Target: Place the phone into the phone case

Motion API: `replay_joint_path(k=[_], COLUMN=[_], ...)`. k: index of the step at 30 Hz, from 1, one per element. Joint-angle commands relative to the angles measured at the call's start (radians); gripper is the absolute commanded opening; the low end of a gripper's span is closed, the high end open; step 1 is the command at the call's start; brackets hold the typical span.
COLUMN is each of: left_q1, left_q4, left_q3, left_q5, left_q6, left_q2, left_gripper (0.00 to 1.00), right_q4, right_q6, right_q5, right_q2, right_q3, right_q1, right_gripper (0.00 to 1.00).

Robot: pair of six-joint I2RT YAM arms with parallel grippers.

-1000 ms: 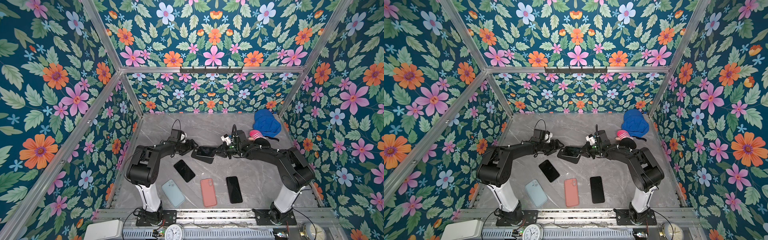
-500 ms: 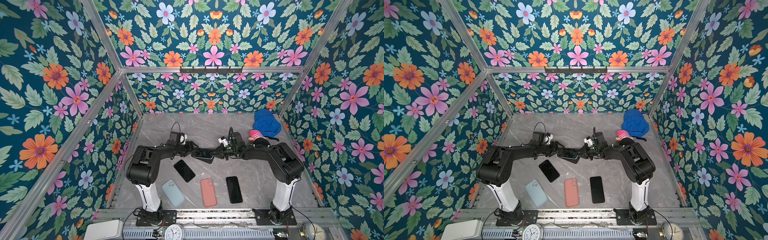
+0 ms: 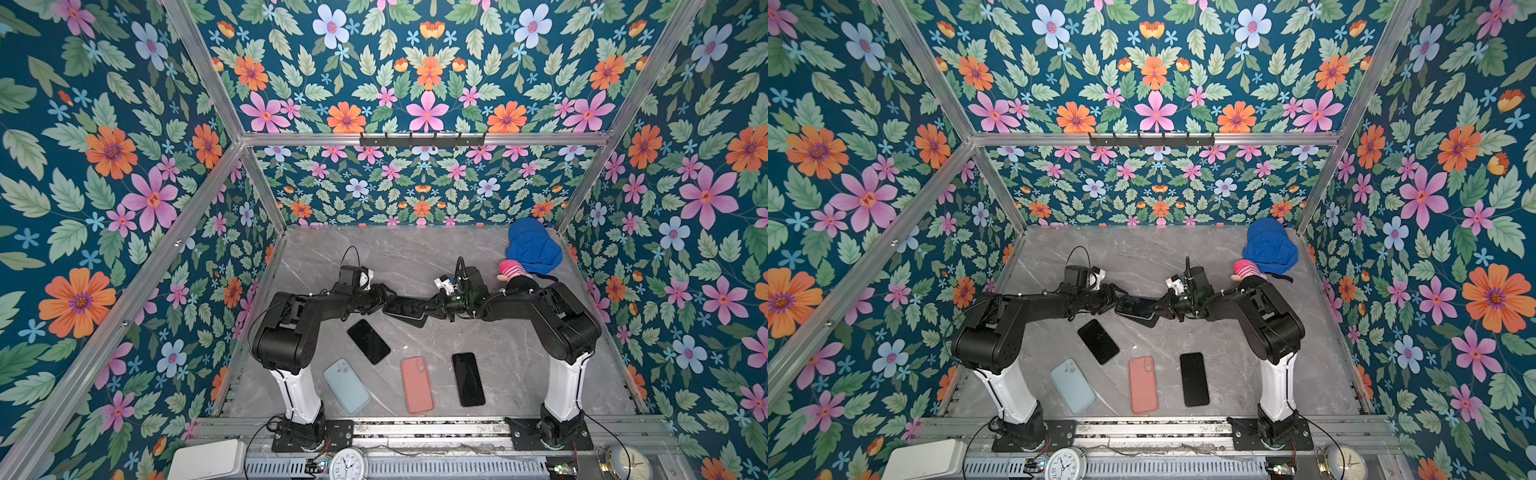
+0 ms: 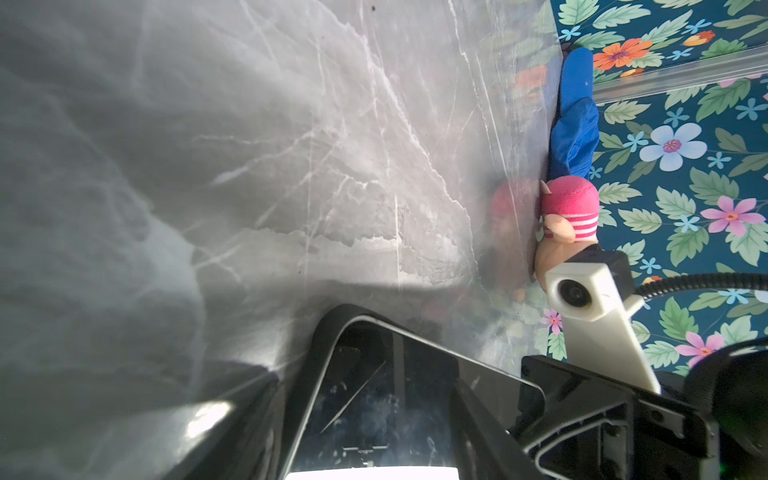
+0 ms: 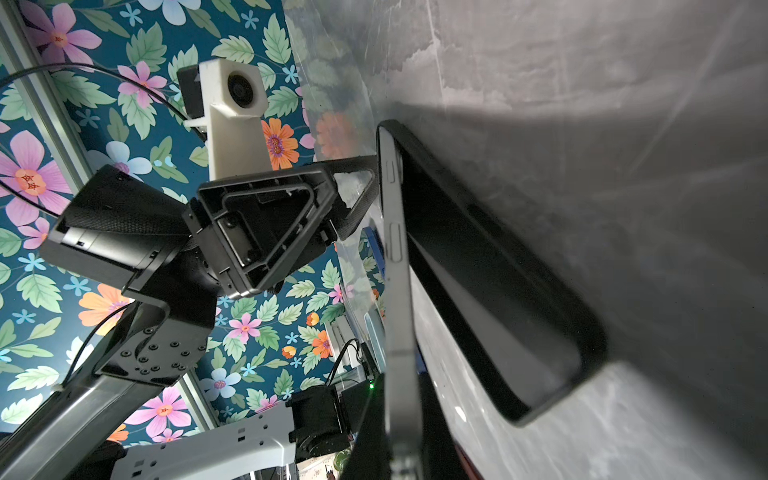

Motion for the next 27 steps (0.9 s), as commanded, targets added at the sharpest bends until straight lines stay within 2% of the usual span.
replay_joint_path(k=[1,7,10,14,27], left_q1=[-0.001,-0.005,-0.006,-0.008,0.0], left_q4=[-0.099,-0.073,-0.058,-0.033,-0.089], left_q3=[-0.015,-0.026,-0.028,-0.037,-0.036], left_q5=[-0.011,-0.001,0.004,0.012,-0.007], left_q6=[-0.008,-0.021,-0.029,-0.041,0.007], left_q2=[0.001,0.005,0.007,0.004,-0.028], left_gripper=[0.65,0.65,0.65,0.65,0.65], right_q4=[-0.052,-0.143,-0.258,-0.434,-0.799], right_q6=[0.015,-0.02,-0.06,-0.128,-0.262], right_q5=[0.033,0.077,0.113,0.181,0.329], right_q2=[0.016,0.028,0.025,0.009,-0.056], right_q3=[0.004,0.025,0.043,0.091,0.253], right_q1=[0.01,0.023,0.025,0.031,0.054], right_gripper=[0.0,0.0,0.02,0.16,0.56])
